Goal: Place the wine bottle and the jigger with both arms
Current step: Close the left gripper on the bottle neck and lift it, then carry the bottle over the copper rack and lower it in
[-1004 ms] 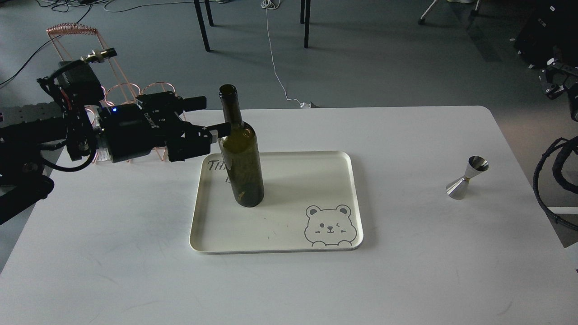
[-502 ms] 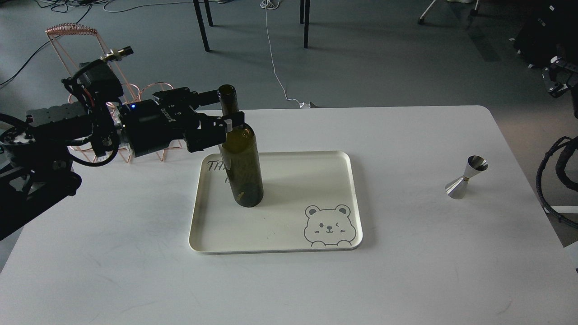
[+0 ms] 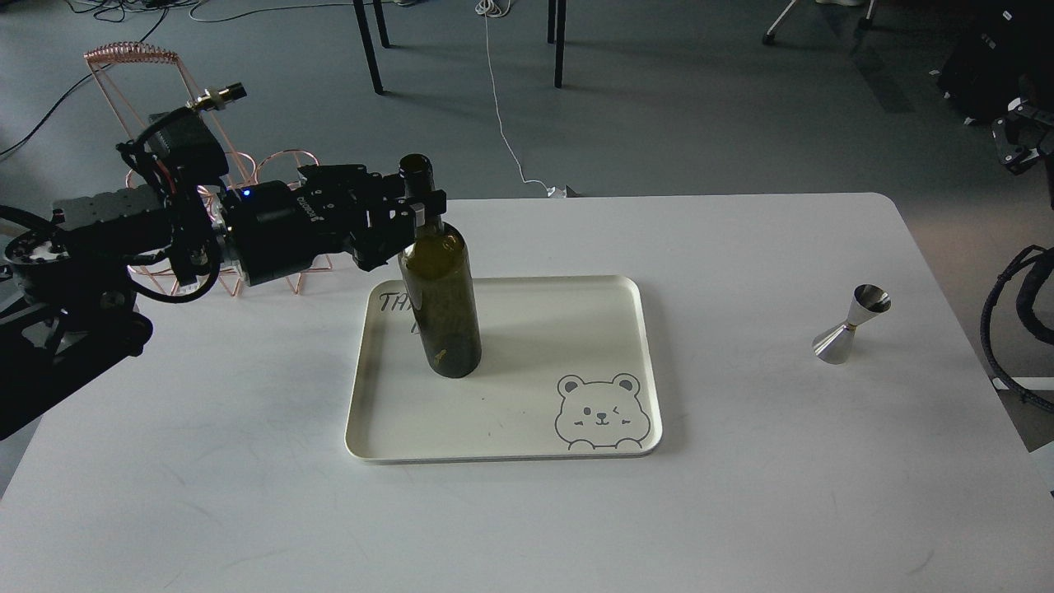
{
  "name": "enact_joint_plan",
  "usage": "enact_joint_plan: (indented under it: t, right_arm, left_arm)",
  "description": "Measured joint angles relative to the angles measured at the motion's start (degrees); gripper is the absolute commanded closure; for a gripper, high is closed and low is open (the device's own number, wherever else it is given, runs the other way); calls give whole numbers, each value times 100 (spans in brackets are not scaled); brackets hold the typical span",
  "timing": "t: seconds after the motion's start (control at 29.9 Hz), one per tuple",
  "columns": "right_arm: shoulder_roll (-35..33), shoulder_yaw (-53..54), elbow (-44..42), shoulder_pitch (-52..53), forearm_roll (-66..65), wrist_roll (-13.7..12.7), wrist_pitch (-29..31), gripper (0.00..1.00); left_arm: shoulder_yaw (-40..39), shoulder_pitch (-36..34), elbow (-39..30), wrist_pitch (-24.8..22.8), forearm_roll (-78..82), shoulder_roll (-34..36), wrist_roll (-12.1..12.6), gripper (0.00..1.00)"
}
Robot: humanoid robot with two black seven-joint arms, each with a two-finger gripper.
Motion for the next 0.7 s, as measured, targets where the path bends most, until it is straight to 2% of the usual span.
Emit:
enact_joint_plan:
  t: [0.1, 0.2, 0.47, 0.7]
  right_arm:
    - [0, 0, 0, 0, 0, 0, 0, 5]
    - [0, 0, 0, 0, 0, 0, 0, 5]
    - [-10, -8, -8, 38, 0, 0, 0, 5]
    - [-17, -17, -10, 53, 0, -1, 0, 5]
  left_arm:
    - [0, -4, -2, 0, -4, 2, 0, 73]
    - [-3, -4, -1, 6, 24, 10, 1, 77]
    - [-85, -33, -52, 5, 53, 127, -9, 80]
    - [-209, -641, -27, -38, -98, 683, -21, 81]
